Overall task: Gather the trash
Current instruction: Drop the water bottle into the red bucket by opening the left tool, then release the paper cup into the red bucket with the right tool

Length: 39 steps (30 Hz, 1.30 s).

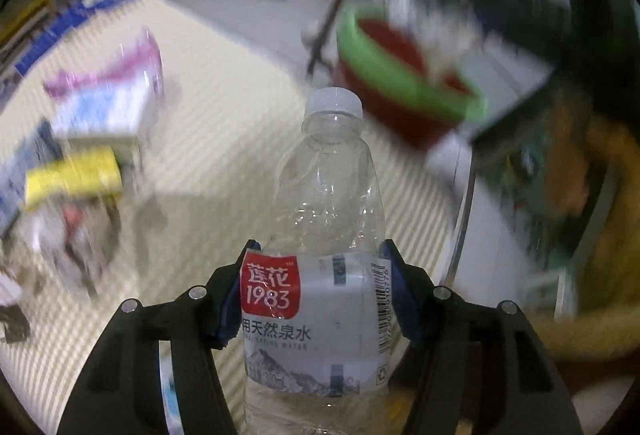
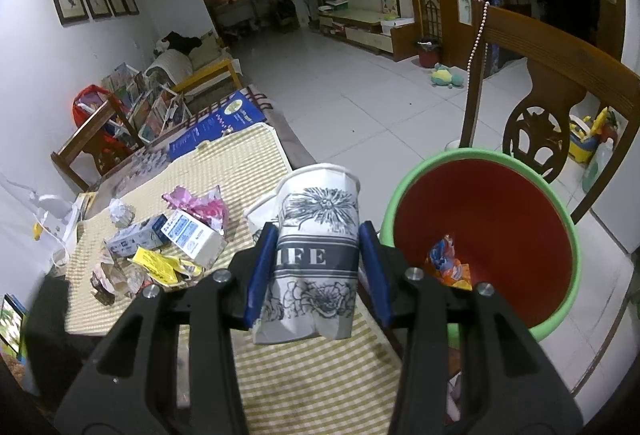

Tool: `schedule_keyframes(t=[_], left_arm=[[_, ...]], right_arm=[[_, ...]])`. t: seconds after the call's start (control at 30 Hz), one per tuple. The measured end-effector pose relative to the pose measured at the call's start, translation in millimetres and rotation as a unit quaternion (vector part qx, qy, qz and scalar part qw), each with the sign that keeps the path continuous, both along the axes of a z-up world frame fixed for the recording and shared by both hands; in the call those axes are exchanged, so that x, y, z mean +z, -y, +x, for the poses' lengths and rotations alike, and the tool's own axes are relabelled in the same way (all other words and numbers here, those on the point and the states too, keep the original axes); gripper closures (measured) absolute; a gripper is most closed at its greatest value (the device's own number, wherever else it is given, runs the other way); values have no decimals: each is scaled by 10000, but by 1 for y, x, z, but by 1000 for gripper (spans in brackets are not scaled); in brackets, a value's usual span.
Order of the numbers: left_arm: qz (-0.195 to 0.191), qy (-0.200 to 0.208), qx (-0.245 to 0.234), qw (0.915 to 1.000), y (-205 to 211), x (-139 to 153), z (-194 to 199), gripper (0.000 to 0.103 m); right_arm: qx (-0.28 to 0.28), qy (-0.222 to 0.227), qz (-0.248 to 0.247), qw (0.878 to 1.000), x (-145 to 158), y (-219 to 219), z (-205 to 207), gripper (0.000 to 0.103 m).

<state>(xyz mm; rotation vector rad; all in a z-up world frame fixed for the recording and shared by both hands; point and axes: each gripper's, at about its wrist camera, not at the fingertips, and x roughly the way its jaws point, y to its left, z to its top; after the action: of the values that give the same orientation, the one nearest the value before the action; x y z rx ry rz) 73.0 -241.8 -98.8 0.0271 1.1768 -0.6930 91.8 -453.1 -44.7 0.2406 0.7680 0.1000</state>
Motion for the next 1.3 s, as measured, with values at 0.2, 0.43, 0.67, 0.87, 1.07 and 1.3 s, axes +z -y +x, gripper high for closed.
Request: schedule_keyframes(t=[0.2, 0.43, 0.67, 0.87, 1.07, 1.3], left_arm=[[-838, 459, 598, 9936, 34, 49, 44, 45], [-1108, 559, 551, 9907, 85, 64, 68, 45], [-1171, 432, 273, 9918, 146, 54, 84, 45], [-1113, 439, -17, 9928, 198, 45, 96, 45], [-1082, 585, -23, 9924, 223, 44, 97, 25], [-1169, 869, 195, 9891, 196, 66, 81, 23]], right_arm=[[-366, 102, -38, 9993, 8, 44, 2, 61], [-993, -24, -52, 9950, 1, 112, 9, 61], [-1509, -24, 36, 9885, -7, 154, -7, 40], [-1839, -40, 171, 9828, -10, 181, -29, 37], [-2023, -24, 180, 9792, -9, 194, -46, 37], [-1979, 52, 175, 9801, -5, 182, -52, 35]])
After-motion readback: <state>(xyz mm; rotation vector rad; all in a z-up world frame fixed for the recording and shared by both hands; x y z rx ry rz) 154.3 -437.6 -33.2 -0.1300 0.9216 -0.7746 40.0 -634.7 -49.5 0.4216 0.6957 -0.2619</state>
